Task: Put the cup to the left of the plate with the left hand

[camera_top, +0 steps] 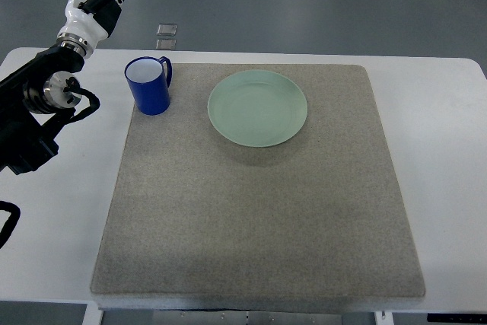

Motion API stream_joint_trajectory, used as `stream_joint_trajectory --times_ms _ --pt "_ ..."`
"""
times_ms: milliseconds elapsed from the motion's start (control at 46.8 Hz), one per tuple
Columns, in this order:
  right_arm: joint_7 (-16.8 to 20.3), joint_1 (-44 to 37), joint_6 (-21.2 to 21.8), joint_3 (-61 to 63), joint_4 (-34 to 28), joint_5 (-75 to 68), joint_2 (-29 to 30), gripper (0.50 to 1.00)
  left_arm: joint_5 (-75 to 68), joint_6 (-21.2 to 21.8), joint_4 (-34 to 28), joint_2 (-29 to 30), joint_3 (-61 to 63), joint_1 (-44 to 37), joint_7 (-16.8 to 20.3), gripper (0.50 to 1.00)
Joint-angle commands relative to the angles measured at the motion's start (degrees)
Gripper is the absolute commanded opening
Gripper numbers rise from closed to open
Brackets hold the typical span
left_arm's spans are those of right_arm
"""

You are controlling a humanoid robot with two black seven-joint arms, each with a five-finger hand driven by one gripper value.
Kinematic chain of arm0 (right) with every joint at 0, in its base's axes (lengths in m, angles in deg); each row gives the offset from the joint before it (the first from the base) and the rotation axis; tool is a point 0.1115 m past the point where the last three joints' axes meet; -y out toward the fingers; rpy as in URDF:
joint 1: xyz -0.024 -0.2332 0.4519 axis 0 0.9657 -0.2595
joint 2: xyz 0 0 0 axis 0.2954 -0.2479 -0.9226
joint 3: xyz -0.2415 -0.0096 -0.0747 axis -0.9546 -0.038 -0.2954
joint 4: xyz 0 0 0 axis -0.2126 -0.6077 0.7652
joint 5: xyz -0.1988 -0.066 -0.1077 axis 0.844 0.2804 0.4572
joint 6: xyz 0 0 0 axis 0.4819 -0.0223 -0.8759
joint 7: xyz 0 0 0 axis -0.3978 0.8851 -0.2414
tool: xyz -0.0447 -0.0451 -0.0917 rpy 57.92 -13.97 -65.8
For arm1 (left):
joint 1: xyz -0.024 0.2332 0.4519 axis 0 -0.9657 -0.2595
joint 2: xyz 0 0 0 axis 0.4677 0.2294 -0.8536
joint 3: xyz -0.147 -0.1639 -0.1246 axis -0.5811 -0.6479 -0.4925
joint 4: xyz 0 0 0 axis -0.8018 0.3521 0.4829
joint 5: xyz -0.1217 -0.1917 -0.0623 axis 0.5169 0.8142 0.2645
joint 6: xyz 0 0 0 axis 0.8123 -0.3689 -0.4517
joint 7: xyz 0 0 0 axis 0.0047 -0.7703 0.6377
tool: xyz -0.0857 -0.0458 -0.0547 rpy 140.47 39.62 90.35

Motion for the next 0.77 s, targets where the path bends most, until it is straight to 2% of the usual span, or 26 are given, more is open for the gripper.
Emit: stream_joint_trajectory --times_ms 0,492,748 --pt "0.0 0.0 0.0 0.0 0.01 0.0 0.0 0.932 -0.12 -1.54 -0.05 0.12 0.0 0.0 0.01 0.996" --pt "0.0 0.0 0.0 0.0 -0.08 0.09 0.0 0.932 -0.03 -1.8 -0.05 -0.06 0.0 0.0 0.01 0.999" --pt "0.18 -1.14 0.88 -0.18 -3.33 0.53 0.0 0.932 -0.12 -1.8 -0.05 -0.49 0.0 -0.09 0.01 0.999"
